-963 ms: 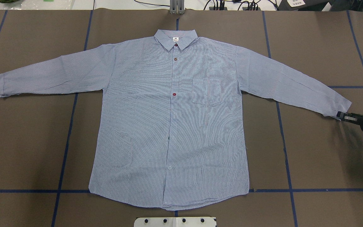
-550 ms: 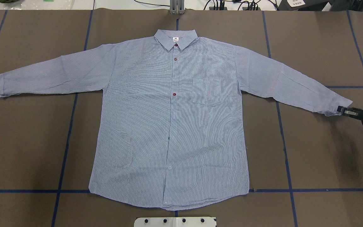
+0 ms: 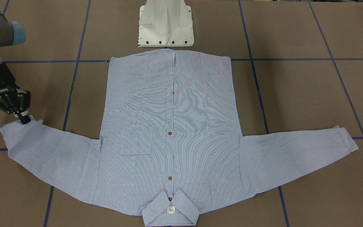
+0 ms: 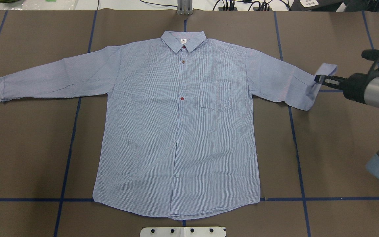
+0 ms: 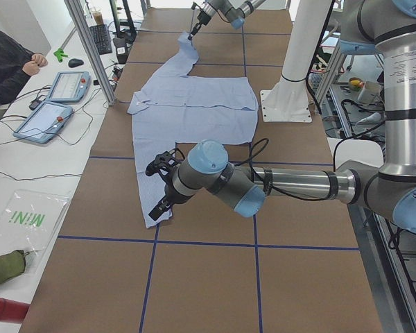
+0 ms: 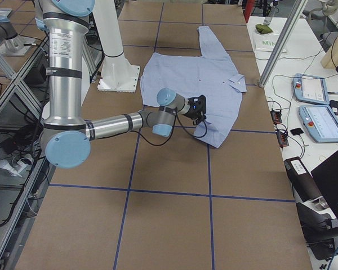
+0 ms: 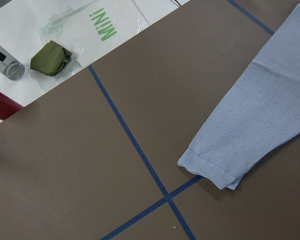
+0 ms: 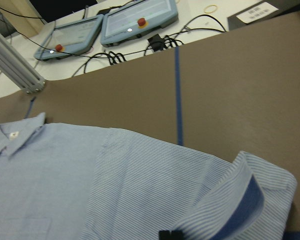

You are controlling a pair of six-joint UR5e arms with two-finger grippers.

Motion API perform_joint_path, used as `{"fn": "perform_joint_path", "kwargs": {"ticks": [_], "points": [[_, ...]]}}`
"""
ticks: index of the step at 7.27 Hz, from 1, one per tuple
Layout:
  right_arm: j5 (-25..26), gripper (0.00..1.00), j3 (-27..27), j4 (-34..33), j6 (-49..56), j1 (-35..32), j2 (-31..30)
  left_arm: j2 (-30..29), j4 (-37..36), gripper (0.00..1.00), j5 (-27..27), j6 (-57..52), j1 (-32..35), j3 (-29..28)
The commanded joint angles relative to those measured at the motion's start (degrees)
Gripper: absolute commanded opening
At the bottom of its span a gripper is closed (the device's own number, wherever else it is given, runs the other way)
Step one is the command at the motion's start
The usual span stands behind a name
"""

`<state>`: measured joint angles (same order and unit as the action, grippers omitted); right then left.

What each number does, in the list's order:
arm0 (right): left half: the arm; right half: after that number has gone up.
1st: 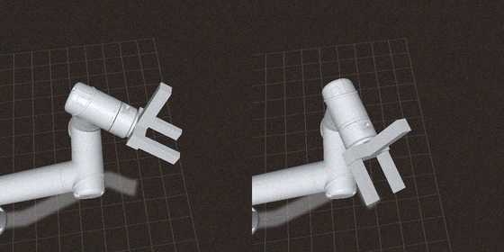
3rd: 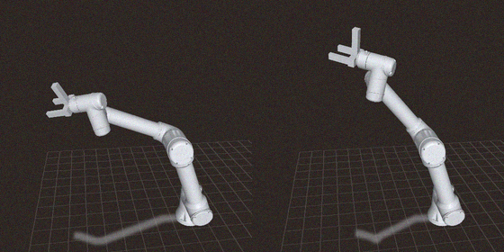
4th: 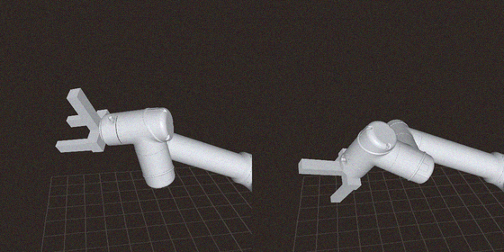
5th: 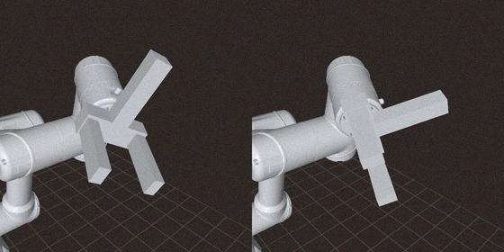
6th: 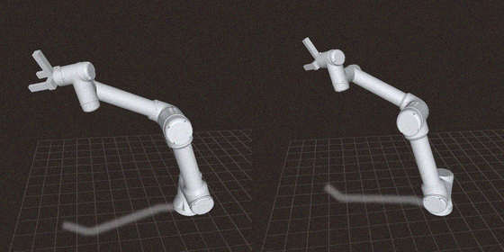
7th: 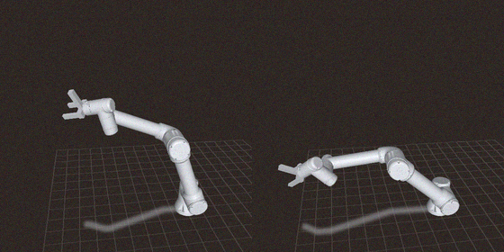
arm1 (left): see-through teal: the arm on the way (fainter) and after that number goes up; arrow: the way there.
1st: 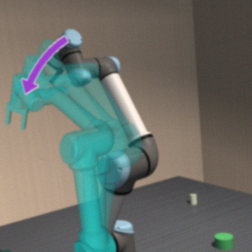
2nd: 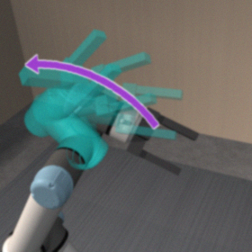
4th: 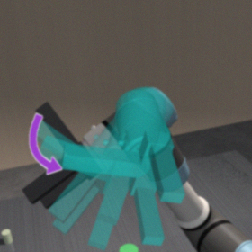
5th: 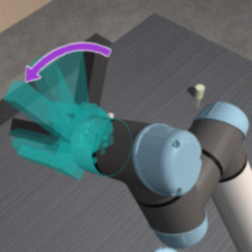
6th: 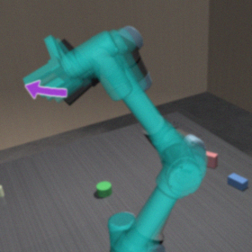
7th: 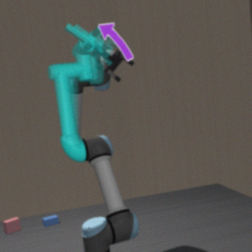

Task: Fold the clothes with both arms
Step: 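Carry the cuff with the right gripper across the shirt toward the collar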

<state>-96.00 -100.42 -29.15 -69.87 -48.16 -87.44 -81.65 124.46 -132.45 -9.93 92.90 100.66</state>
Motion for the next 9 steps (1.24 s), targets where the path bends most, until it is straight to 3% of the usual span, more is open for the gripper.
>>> {"fn": "perform_joint_path", "kwargs": {"ticks": [1, 4, 6, 9], "points": [[2.4, 0.00, 1.0, -9.8, -0.5, 3.6, 17.5, 0.0, 0.0, 1.00, 0.0, 0.0, 0.0, 0.1], [17.7, 0.00, 6.4, -15.8, -5.0, 13.9, 33.1, 0.0, 0.0, 1.00, 0.0, 0.0, 0.0, 0.1], [25.0, 0.00, 16.3, -15.8, -5.3, 19.1, 41.4, 0.1, 0.1, 1.00, 0.0, 0.0, 0.0, 0.0], [26.5, 0.00, 23.7, -15.9, -5.3, 22.4, 47.2, 0.0, 0.1, 1.00, 0.0, 0.0, 0.0, -0.2]]}}
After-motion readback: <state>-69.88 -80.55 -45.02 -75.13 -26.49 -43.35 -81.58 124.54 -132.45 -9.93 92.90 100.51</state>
